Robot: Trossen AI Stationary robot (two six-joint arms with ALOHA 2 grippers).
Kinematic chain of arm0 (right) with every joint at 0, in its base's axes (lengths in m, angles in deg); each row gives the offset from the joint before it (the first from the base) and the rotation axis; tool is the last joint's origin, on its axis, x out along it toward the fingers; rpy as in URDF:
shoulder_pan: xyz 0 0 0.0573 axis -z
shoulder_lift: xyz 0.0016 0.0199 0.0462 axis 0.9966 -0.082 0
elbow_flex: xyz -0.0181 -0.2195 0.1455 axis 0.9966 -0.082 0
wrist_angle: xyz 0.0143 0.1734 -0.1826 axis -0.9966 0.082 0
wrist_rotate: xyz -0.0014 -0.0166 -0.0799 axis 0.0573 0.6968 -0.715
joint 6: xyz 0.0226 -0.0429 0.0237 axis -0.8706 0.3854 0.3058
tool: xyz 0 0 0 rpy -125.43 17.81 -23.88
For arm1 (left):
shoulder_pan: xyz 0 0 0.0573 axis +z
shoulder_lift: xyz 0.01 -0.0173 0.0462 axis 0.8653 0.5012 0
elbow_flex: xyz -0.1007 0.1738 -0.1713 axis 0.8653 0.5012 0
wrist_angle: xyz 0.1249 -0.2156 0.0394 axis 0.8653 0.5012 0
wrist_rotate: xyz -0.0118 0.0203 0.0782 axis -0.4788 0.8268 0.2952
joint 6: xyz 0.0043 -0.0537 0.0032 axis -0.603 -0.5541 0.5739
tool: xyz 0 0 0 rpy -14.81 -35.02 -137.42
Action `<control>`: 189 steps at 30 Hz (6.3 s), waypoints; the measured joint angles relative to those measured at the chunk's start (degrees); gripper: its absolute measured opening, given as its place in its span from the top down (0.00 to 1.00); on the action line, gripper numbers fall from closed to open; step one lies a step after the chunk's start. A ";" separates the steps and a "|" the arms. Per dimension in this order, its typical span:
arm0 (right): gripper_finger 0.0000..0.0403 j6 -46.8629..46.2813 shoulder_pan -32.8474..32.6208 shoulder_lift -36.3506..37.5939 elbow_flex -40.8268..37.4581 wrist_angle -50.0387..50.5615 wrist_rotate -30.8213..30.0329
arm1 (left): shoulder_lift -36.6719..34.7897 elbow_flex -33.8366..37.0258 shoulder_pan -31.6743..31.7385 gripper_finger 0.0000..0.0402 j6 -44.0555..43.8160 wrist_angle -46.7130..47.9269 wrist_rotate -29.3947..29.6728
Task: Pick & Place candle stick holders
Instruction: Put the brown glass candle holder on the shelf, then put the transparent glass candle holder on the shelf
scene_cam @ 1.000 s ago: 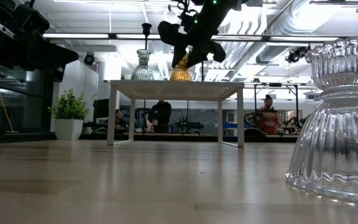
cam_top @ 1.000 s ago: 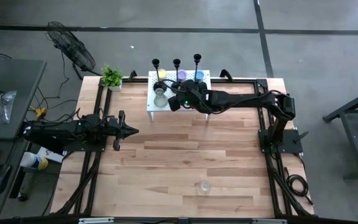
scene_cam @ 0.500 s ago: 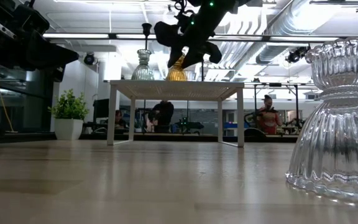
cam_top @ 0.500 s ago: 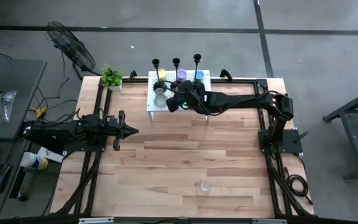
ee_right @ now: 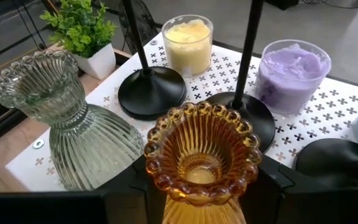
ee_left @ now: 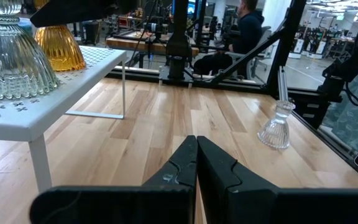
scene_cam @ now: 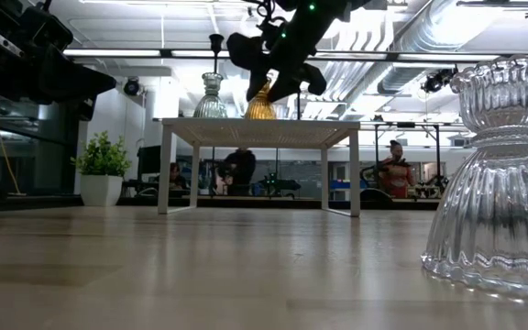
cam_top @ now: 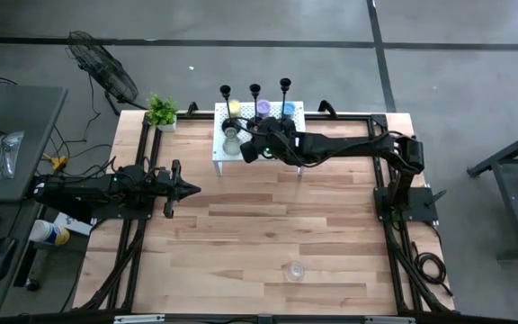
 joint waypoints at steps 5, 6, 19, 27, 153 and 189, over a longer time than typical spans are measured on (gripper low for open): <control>0.63 0.04 0.00 0.00 -0.04 0.02 0.17 | 0.00 0.00 0.00 1.00 0.00 -0.01 0.00; 0.62 0.04 0.00 0.00 -0.04 0.02 0.16 | 0.00 0.00 0.01 1.00 0.00 -0.02 0.00; 0.47 1.27 -0.27 -0.15 -0.10 0.42 0.80 | 0.00 0.00 0.01 1.00 0.00 0.00 0.02; 0.33 1.96 -0.37 -0.17 -0.15 0.09 -3.26 | 0.01 0.00 0.02 1.00 0.00 0.00 0.02; 0.31 -4.77 -57.18 -0.83 -44.41 -50.45 -9.91 | 0.01 0.00 0.02 1.00 0.00 0.00 0.02; 0.56 -2.78 -57.18 -2.89 -44.41 -54.40 -10.32 | 0.00 0.00 0.02 1.00 0.00 0.00 0.02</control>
